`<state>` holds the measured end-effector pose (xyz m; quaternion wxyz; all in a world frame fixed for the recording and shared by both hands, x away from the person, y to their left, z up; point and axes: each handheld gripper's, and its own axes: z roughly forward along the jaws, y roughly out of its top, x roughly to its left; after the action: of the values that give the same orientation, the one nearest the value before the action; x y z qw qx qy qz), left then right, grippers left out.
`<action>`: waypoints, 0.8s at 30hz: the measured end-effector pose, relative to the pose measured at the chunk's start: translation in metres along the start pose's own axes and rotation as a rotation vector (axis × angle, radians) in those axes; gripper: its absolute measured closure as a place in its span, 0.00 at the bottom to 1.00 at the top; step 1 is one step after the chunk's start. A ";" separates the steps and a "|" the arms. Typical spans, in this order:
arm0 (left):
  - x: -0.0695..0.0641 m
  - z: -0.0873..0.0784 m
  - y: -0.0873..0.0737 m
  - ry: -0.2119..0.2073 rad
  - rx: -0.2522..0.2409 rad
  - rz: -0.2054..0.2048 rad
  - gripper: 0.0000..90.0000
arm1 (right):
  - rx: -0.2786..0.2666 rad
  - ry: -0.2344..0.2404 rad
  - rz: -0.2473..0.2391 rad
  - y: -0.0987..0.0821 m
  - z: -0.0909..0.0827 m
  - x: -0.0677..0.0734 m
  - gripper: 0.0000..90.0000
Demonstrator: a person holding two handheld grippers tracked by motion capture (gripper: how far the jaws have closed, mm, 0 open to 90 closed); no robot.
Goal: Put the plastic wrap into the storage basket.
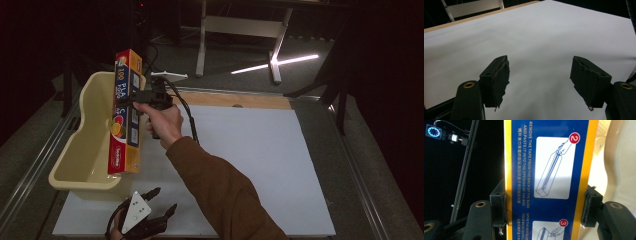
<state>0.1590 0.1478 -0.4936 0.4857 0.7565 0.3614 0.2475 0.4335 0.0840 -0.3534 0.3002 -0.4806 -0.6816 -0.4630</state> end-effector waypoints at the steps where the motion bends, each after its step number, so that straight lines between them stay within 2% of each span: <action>1: 0.000 0.000 0.000 0.000 0.000 -0.001 0.35 | -0.003 0.003 0.004 0.000 0.002 0.000 0.43; 3: 0.000 0.000 0.000 0.000 0.000 0.000 0.35 | -0.004 0.007 0.011 0.000 0.003 -0.001 0.43; 5: 0.000 0.000 0.000 0.000 0.000 0.000 0.35 | -0.001 0.028 0.040 0.001 0.006 -0.002 0.43; 12: 0.000 -0.001 0.000 0.001 -0.002 -0.002 0.35 | -0.030 0.042 0.059 0.000 0.009 0.000 0.43; 18: 0.000 -0.001 0.000 0.002 -0.006 -0.004 0.35 | -0.052 0.042 0.084 -0.004 0.019 -0.002 0.43; 24: 0.001 -0.003 0.000 0.005 -0.010 -0.001 0.35 | -0.065 0.068 0.109 -0.008 0.029 -0.002 0.43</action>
<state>0.1571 0.1501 -0.4922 0.4889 0.7531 0.3618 0.2507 0.4283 0.1092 -0.3695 0.3324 -0.5106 -0.6283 -0.4839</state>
